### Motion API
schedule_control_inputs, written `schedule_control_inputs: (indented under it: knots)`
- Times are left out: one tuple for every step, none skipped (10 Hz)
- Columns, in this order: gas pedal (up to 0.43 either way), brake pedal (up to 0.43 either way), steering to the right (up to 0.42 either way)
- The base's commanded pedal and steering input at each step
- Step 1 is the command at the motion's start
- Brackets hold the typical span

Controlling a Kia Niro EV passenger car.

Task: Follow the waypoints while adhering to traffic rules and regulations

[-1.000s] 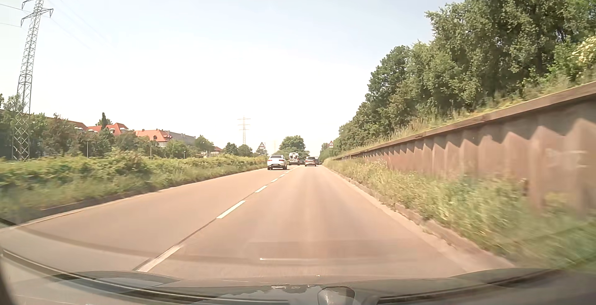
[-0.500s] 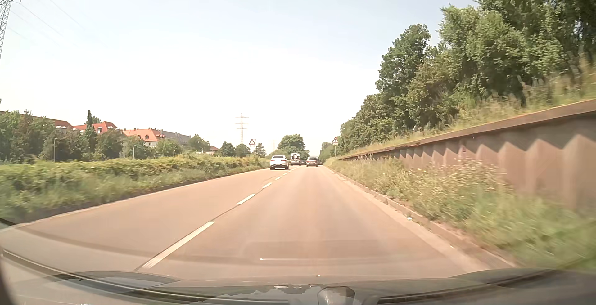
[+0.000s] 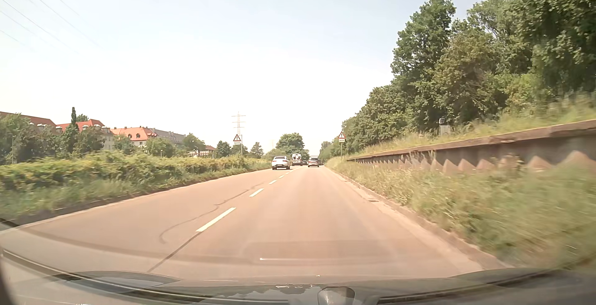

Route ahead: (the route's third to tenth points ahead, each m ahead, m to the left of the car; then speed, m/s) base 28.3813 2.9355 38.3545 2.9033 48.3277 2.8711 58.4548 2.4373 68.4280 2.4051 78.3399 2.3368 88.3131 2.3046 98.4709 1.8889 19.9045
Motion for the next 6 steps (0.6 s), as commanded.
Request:
schedule_control_inputs:
  knots:
    - [0.157,0.0,0.0]
    - [0.157,0.0,0.0]
    - [0.157,0.0,0.0]
    - [0.157,0.0,0.0]
    - [0.157,0.0,0.0]
    - [0.157,0.0,0.0]
